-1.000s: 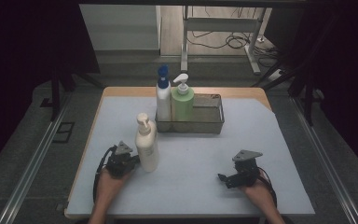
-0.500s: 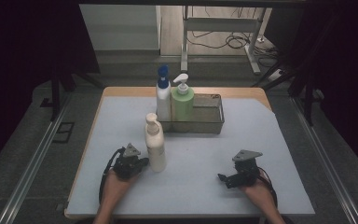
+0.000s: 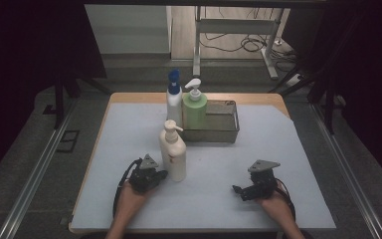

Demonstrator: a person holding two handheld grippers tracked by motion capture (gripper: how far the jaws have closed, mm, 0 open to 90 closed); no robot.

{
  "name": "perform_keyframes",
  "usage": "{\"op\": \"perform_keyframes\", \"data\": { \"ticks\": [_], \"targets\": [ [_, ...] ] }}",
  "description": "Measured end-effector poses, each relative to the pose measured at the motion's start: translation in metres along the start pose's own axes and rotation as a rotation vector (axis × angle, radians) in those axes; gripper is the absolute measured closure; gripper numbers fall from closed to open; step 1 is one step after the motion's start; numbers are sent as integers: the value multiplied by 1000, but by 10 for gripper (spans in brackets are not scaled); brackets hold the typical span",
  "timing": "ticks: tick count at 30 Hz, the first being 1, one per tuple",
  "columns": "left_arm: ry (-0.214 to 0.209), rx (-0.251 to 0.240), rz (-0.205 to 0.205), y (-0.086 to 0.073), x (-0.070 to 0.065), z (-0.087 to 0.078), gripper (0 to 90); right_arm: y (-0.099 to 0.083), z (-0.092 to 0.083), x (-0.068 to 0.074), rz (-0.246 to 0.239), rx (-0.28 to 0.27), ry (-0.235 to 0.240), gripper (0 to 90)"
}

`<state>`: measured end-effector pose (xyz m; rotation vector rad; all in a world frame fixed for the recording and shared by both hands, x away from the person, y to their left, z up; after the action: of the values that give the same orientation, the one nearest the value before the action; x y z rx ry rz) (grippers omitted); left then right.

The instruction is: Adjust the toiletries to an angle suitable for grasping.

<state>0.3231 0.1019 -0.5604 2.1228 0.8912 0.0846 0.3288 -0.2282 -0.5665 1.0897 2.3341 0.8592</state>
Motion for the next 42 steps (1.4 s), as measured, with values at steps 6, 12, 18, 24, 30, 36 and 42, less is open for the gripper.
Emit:
{"op": "perform_keyframes", "data": {
  "ticks": [6, 12, 18, 24, 30, 36, 42],
  "targets": [
    [-6, 6, 17, 3, -5, 5, 872, 0, 0, 0, 0, 0, 0, 0],
    [-14, 11, 30, 6, -10, 11, 852, 0, 0, 0, 0, 0, 0, 0],
    [-18, 9, 38, 10, -15, 17, 854, 0, 0, 0, 1, 1, 0, 0],
    [-15, 15, 31, 8, -16, 14, 803, 0, 0, 0, 1, 1, 0, 0],
    [14, 16, 36, 4, -15, 7, 646, 0, 0, 0, 2, 1, 0, 0],
    [40, 12, 8, -2, -13, -1, 462, 0, 0, -1, 1, 2, 3, 0],
    [77, 8, -2, -5, -11, -9, 282, 1, -1, -1, -5, 2, 7, 0]
  ]
}}
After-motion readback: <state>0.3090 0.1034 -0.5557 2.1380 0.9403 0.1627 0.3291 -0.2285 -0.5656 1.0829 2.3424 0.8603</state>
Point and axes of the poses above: each handheld gripper's, and its own axes: z roughly forward along the jaws, y roughly out of its top, x roughly to its left, the point moved 6 cm from there along z, roughly forward along the jaws, and after that the axes turned 9 degrees about -y, right-handed, at the moved point
